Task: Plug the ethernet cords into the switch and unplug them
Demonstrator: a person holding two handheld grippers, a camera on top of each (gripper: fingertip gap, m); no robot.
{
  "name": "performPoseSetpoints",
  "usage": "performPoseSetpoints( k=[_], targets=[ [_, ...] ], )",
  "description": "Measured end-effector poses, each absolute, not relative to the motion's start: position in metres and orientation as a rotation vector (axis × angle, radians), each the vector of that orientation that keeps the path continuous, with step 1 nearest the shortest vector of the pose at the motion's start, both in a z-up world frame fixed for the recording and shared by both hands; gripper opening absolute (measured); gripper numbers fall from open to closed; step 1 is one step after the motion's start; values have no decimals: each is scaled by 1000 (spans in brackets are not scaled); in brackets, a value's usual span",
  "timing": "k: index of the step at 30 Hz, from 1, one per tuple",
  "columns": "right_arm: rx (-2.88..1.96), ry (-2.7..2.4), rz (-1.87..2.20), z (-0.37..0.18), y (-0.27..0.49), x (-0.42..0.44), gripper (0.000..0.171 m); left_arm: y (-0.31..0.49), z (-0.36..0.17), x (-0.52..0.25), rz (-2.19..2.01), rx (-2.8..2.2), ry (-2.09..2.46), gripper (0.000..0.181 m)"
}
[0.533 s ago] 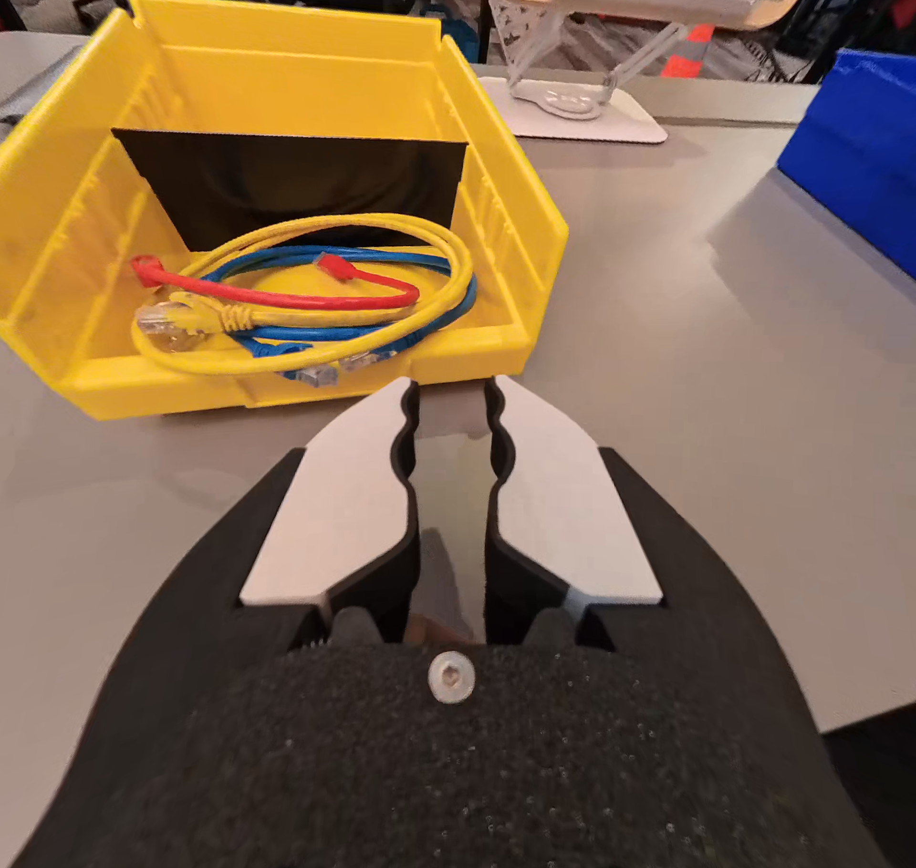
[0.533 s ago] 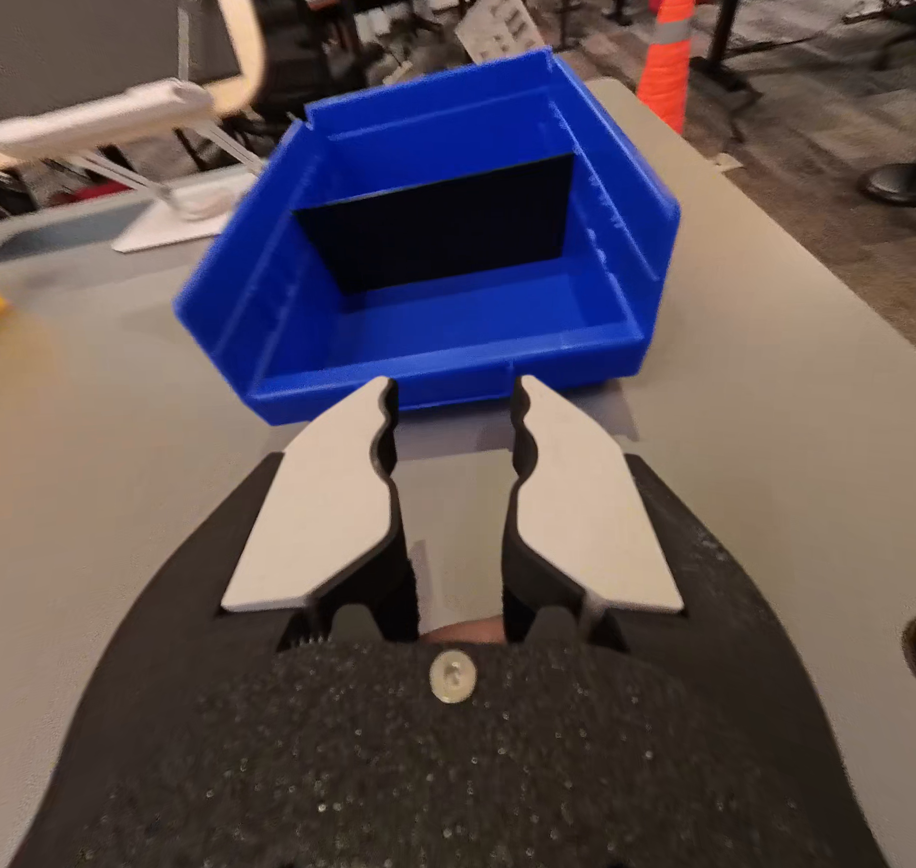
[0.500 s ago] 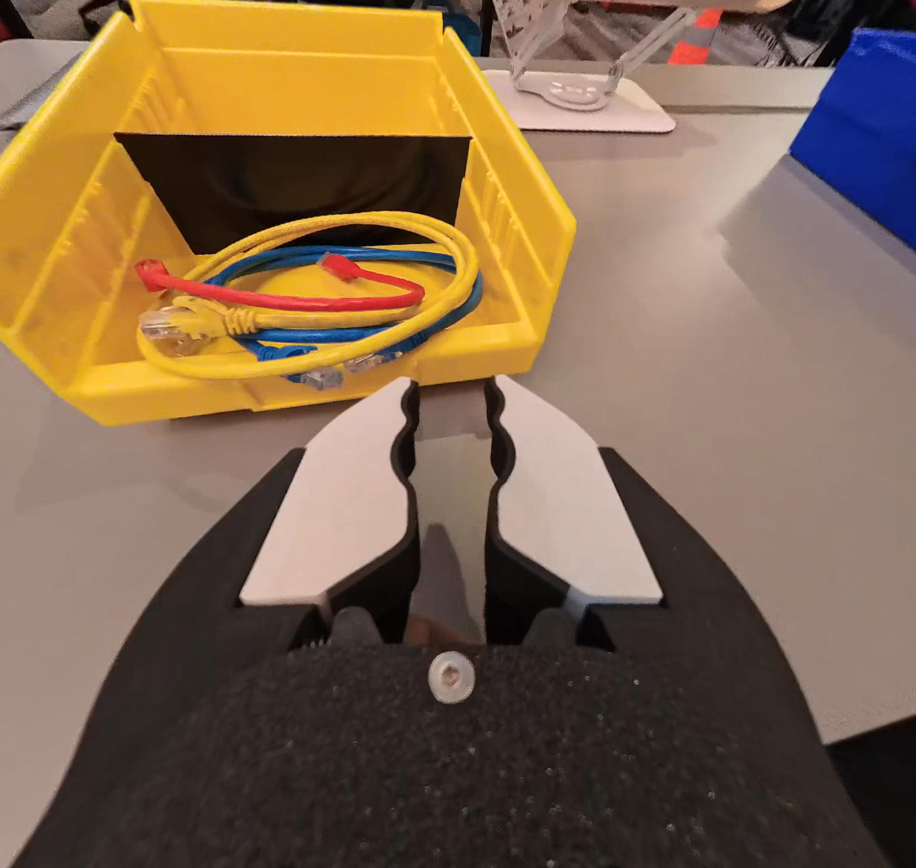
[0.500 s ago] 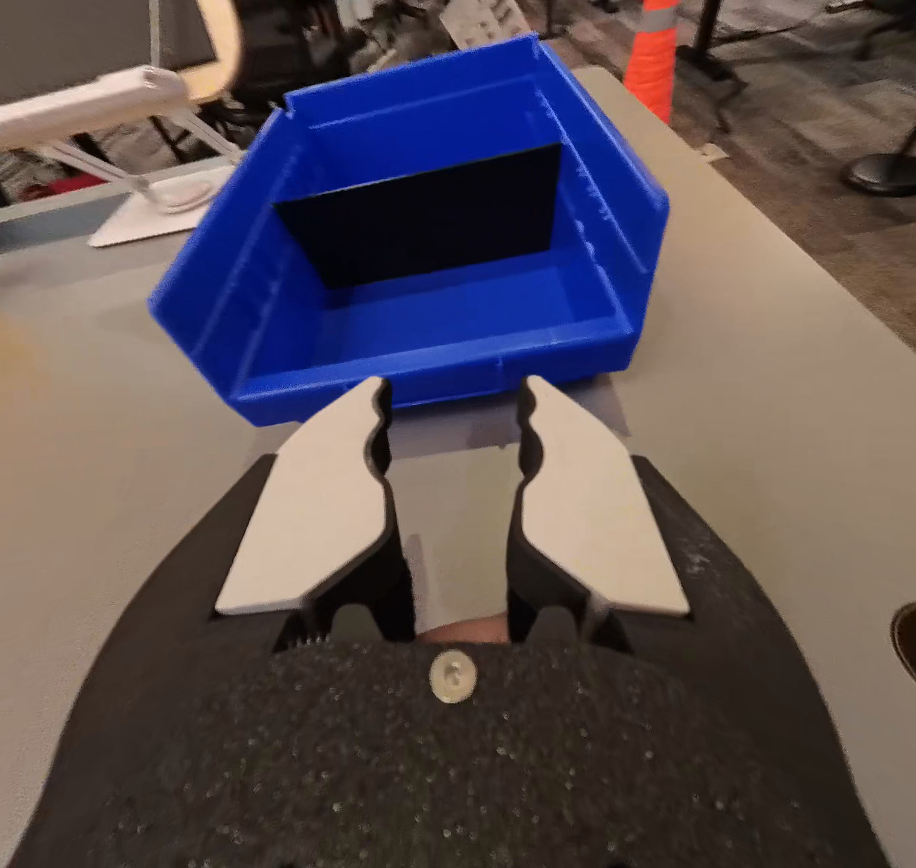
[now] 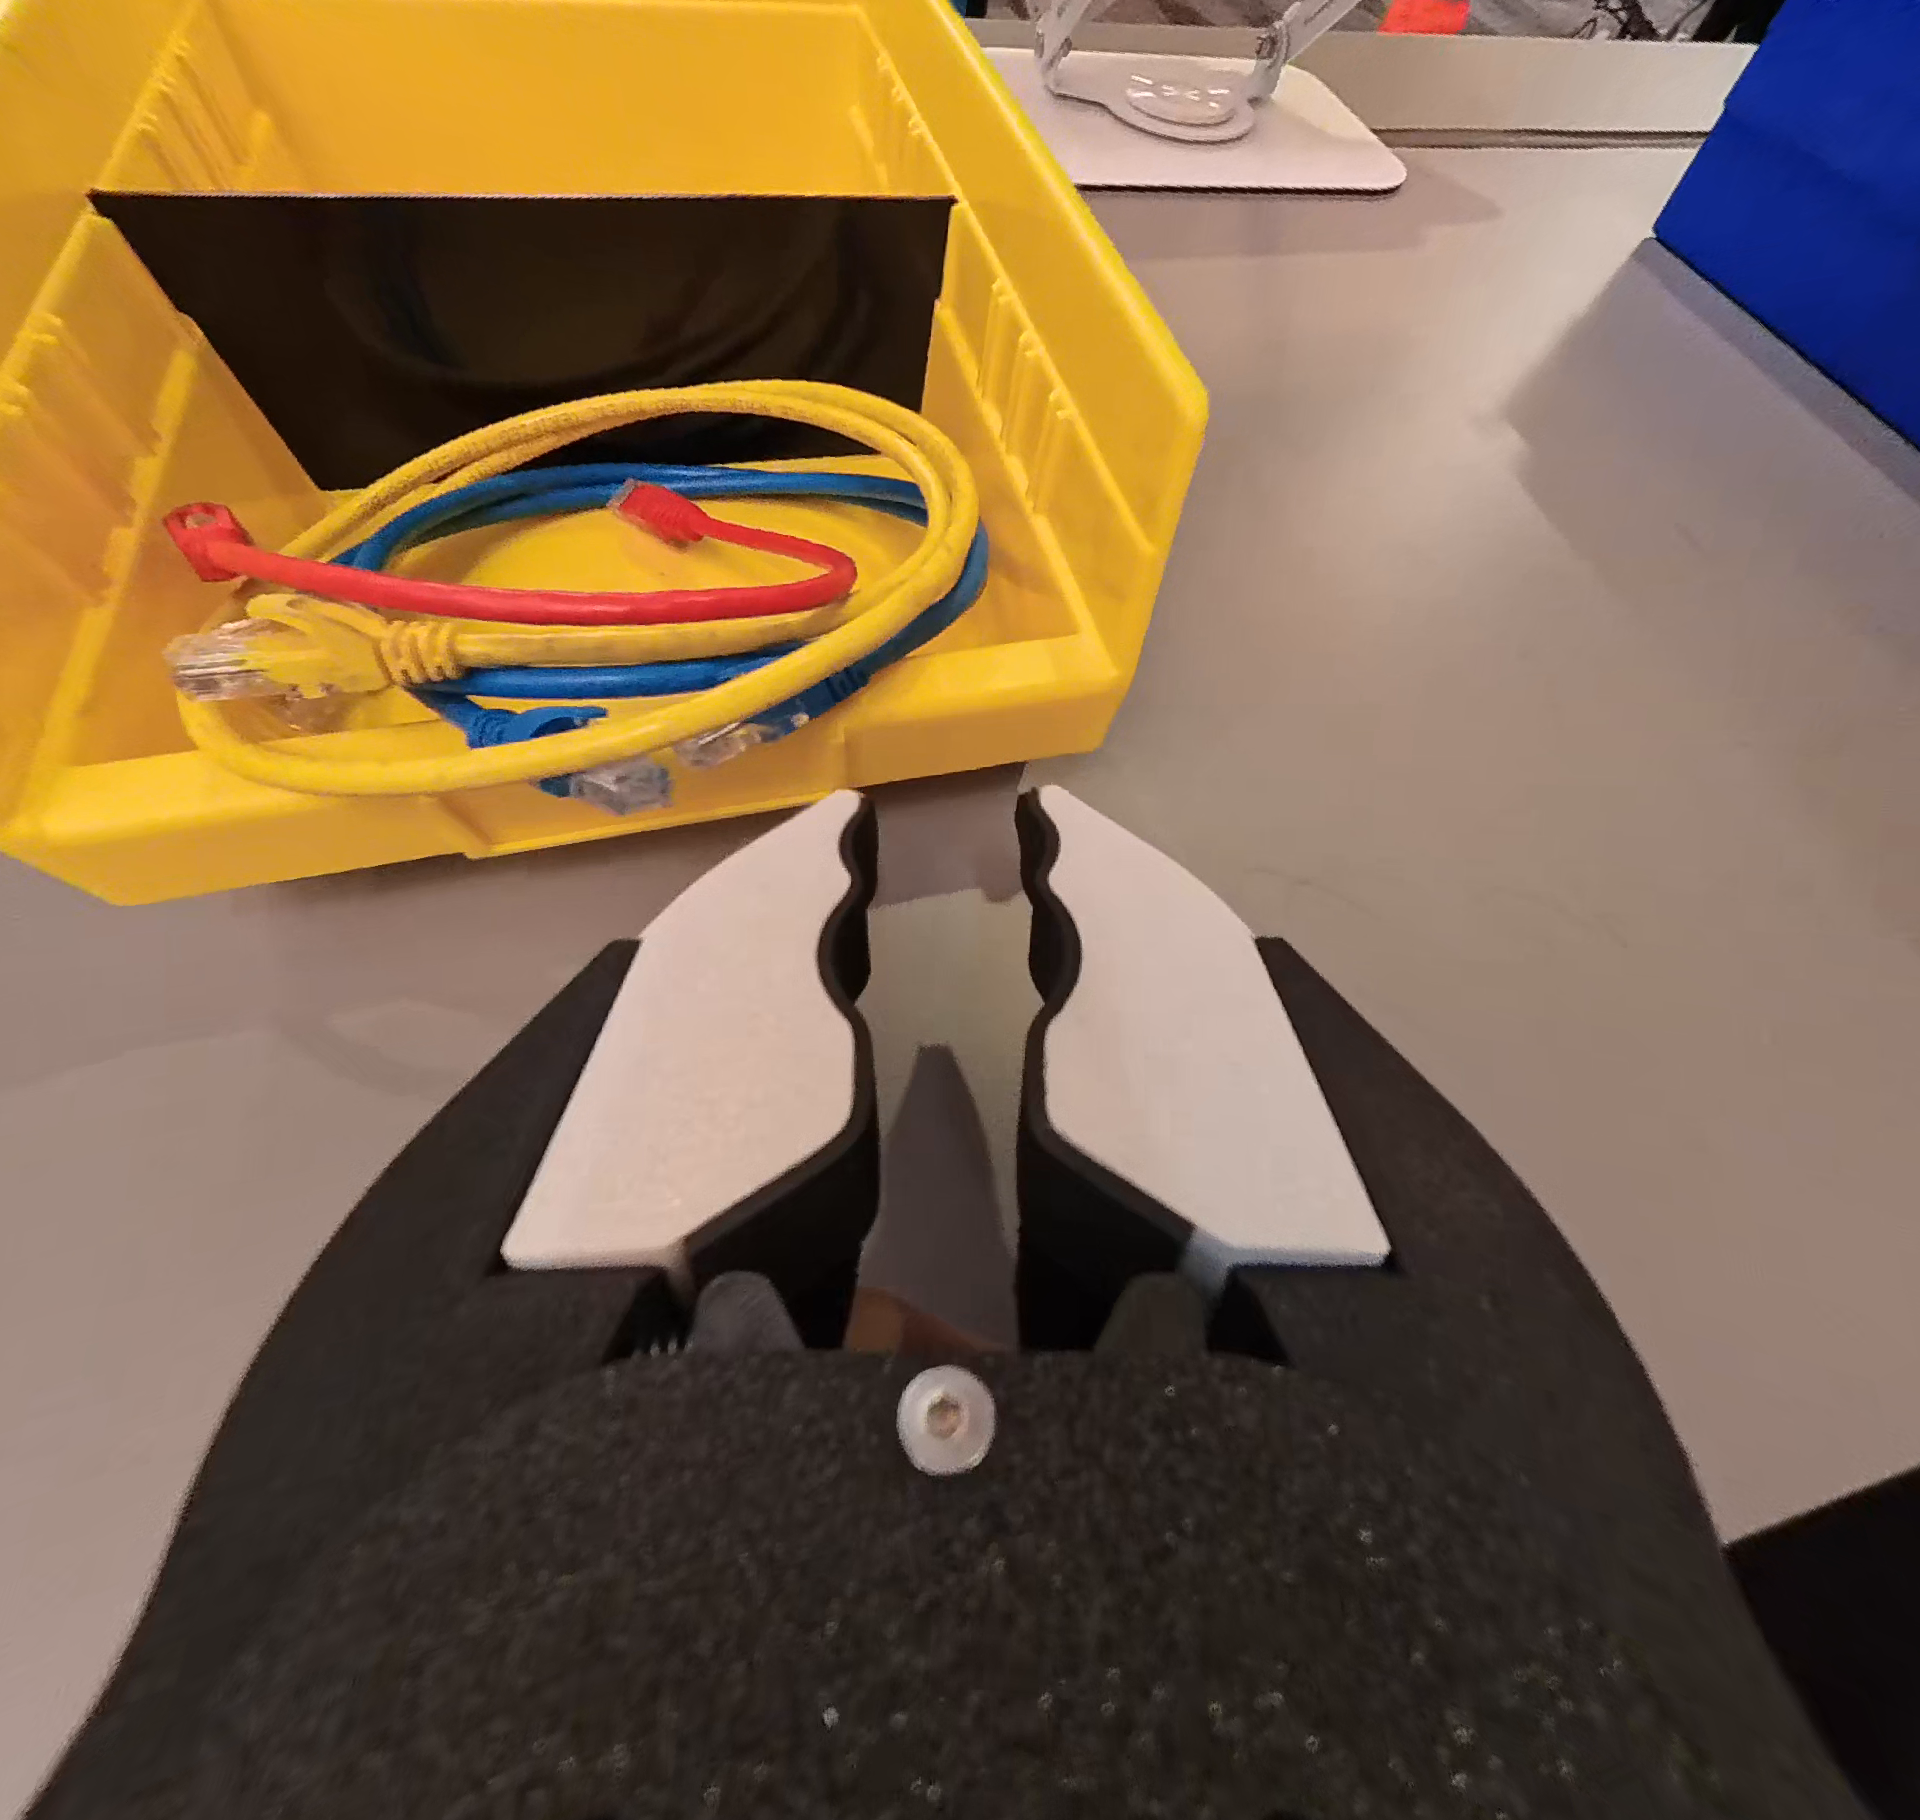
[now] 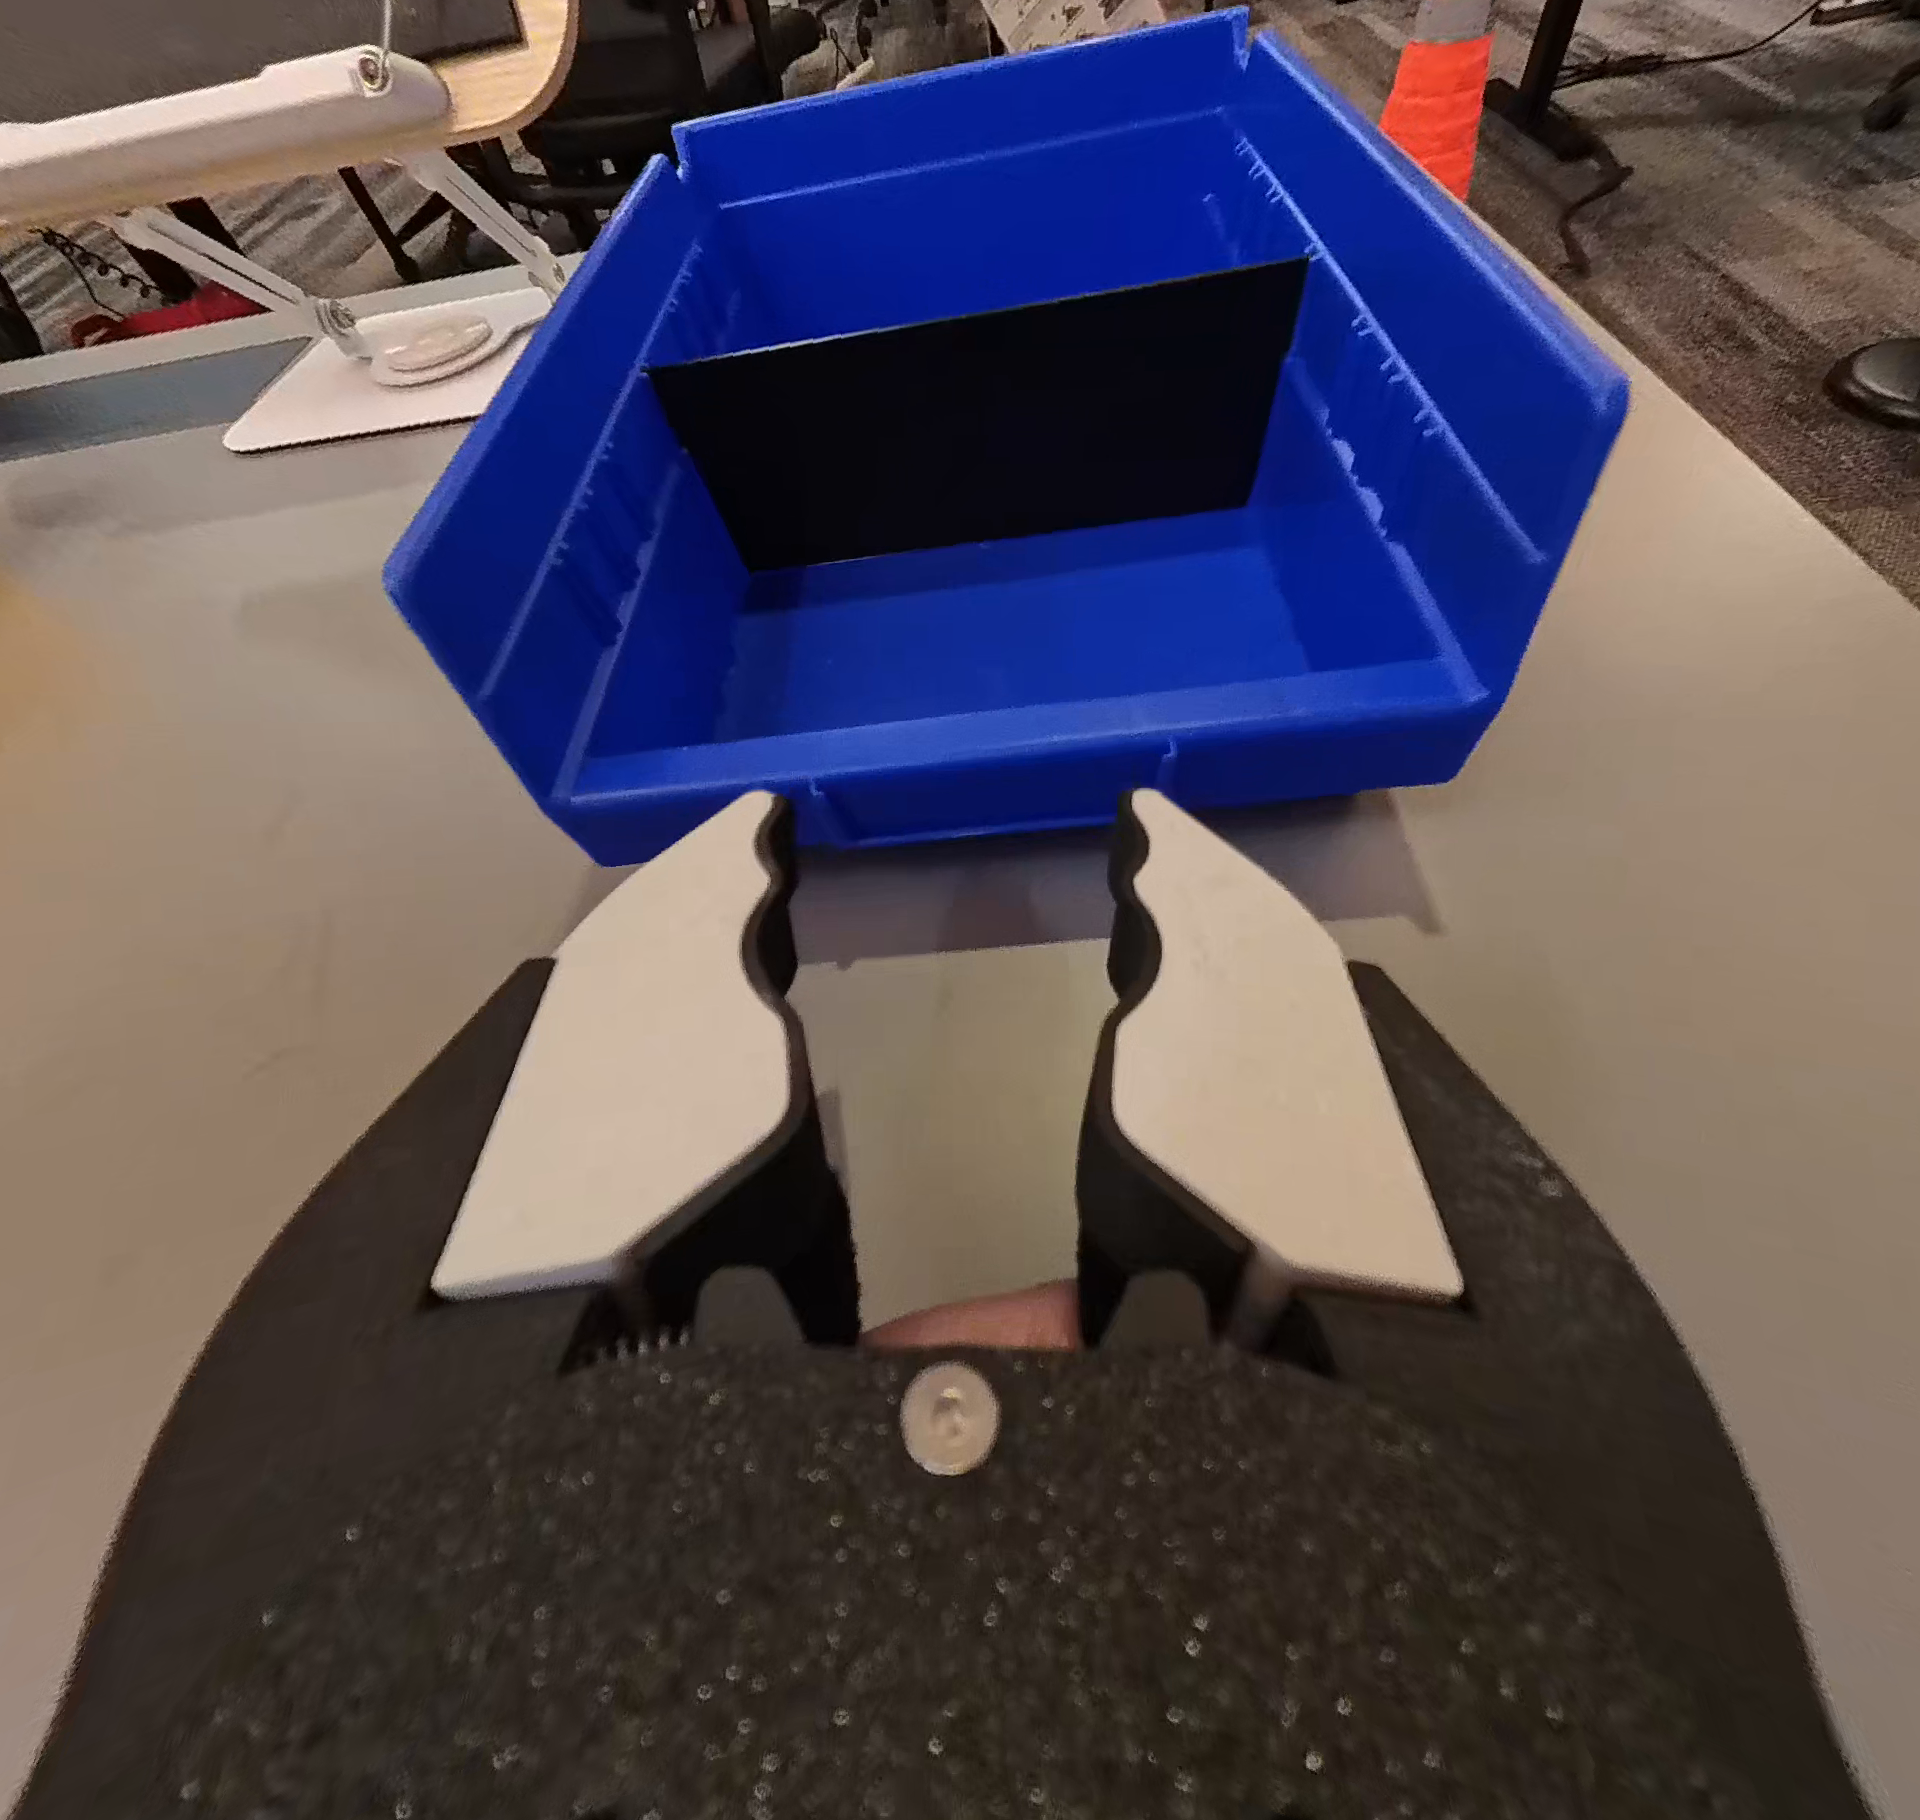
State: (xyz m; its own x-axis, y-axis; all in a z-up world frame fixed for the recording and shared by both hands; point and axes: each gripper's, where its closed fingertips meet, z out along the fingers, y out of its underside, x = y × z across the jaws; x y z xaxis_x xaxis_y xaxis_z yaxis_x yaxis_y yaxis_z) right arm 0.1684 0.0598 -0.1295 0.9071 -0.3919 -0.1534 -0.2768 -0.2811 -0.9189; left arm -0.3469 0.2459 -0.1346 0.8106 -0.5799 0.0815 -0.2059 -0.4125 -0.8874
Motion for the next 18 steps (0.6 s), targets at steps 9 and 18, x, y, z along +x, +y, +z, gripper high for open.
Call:
performPoseSetpoints(
  k=[9, 18],
  targets=[
    [-1912, 477, -93, -136, 66, 164, 56, 249, -136, -351, -463, -1996, 581, 26],
    [-1918, 483, -63, -138, 68, 161, 55, 252, -123, -353, -481, -1929, 575, 27]
  ],
)
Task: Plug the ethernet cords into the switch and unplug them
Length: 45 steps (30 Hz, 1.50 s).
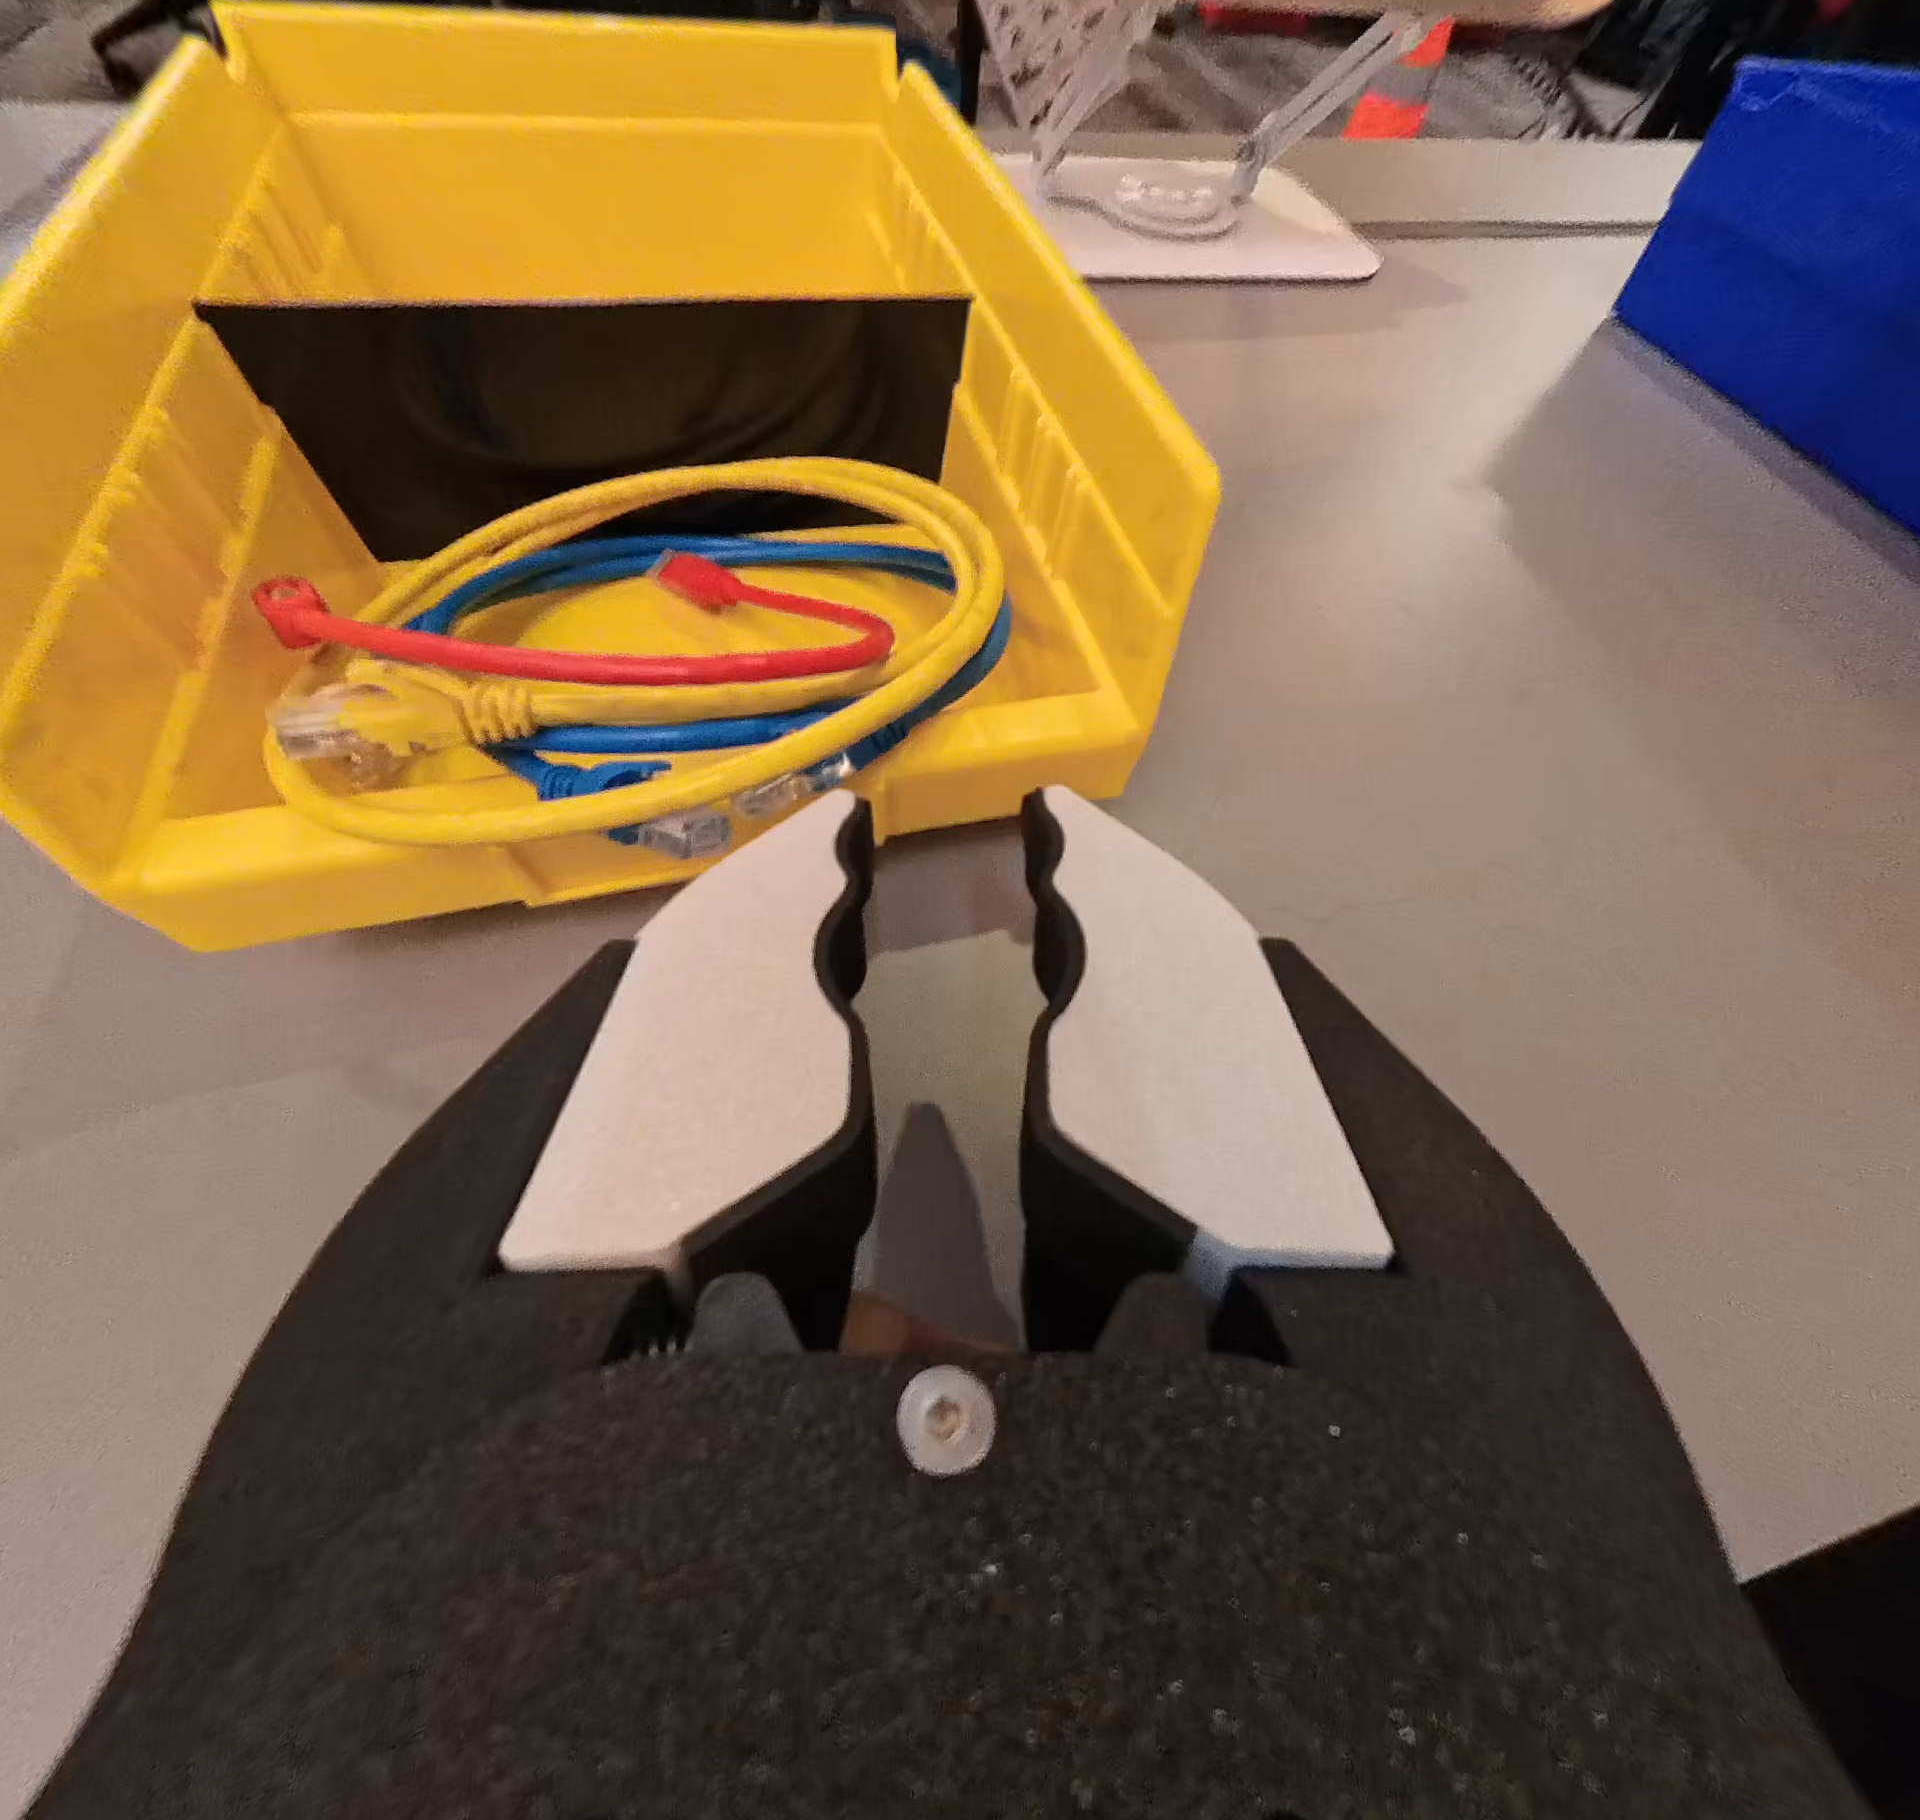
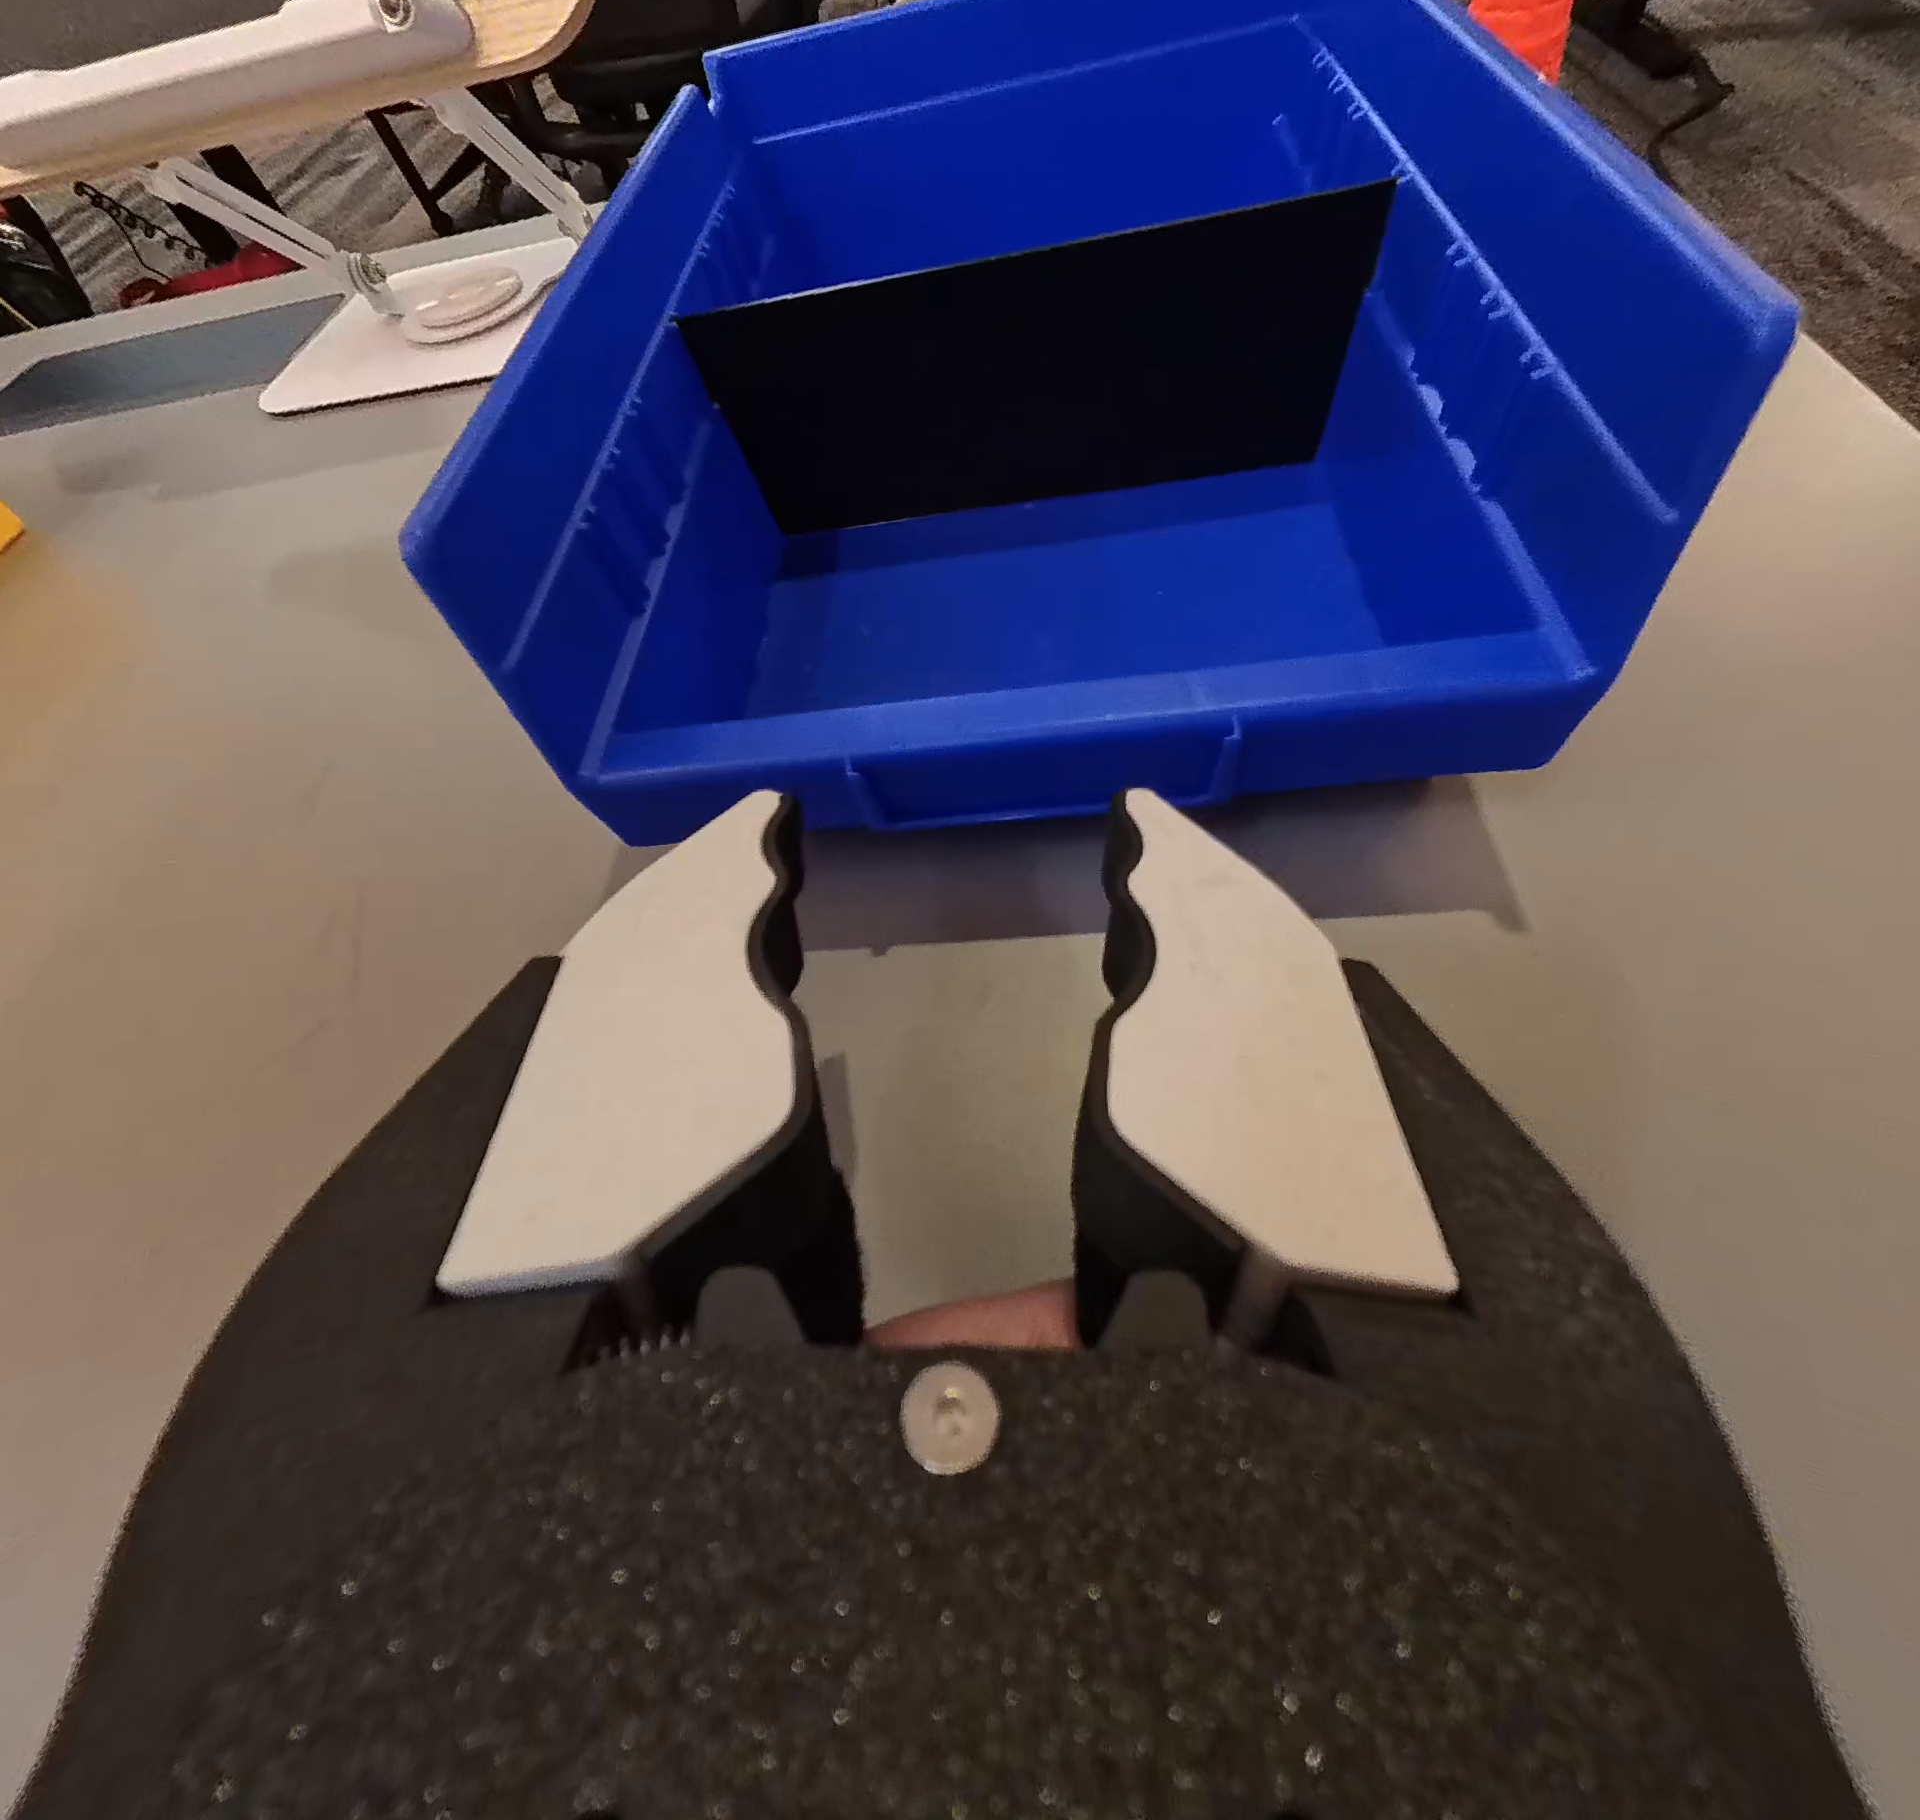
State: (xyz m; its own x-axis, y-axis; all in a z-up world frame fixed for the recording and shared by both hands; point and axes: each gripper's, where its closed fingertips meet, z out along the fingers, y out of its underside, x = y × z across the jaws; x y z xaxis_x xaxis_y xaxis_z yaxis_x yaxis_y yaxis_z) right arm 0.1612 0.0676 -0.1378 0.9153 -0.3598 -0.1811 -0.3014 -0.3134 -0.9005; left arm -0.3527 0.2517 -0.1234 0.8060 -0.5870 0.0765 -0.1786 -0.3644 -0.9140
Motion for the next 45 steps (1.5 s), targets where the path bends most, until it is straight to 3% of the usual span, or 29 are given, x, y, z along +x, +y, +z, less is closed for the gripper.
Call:
performPoseSetpoints(
  k=[8, 11, 14, 18, 23, 28, 33, 38, 41, 45],
  targets=[
    [-1915, 511, -15, -140, 68, 162, 54, 275, -90, -372, -421, -1892, 697, 28],
    [-1917, 514, 14, -141, 68, 158, 54, 284, -78, -369, -352, -1868, 1043, 31],
    [-1917, 515, 30, -141, 67, 156, 54, 285, -100, -375, -262, -1896, 1478, 34],
    [-1917, 523, 52, -141, 66, 154, 54, 302, -111, -377, -214, -1917, 1687, 35],
    [-1925, 531, 54, -143, 64, 155, 53, 295, -120, -373, -231, -1892, 1871, 6],
    [-1931, 537, 69, -144, 65, 155, 51, 301, -101, -369, -161, -1807, 1806, 4],
    [-1924, 540, 96, -144, 66, 152, 50, 305, -24, -362, -103, -1629, 1513, 2],
    [-1919, 520, 84, -142, 67, 150, 50, 232, 38, -283, -294, -1321, 1391, 2],
    [-1921, 498, 75, -140, 67, 147, 50, 173, 12, -211, -418, -1240, 1494, 2],
    [-1922, 491, 59, -139, 64, 147, 50, 110, -71, -133, -450, -1248, 1681, 2]
  ],
)
